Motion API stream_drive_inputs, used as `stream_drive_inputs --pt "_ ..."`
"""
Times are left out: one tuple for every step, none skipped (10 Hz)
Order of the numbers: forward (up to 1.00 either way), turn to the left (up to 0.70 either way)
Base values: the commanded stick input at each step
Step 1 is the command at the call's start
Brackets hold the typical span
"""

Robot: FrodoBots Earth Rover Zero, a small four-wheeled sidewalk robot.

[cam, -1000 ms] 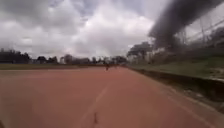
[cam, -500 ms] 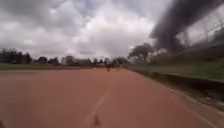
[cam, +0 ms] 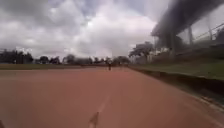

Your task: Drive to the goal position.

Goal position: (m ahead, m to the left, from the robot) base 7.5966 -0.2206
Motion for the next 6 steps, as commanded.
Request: stream_drive_inputs --pt "0.85 0.01" --pt "0.85 -0.03" --pt "0.85 -0.17" --pt "0.85 -0.31" --pt "0.85 -0.33" --pt "0.85 -0.33"
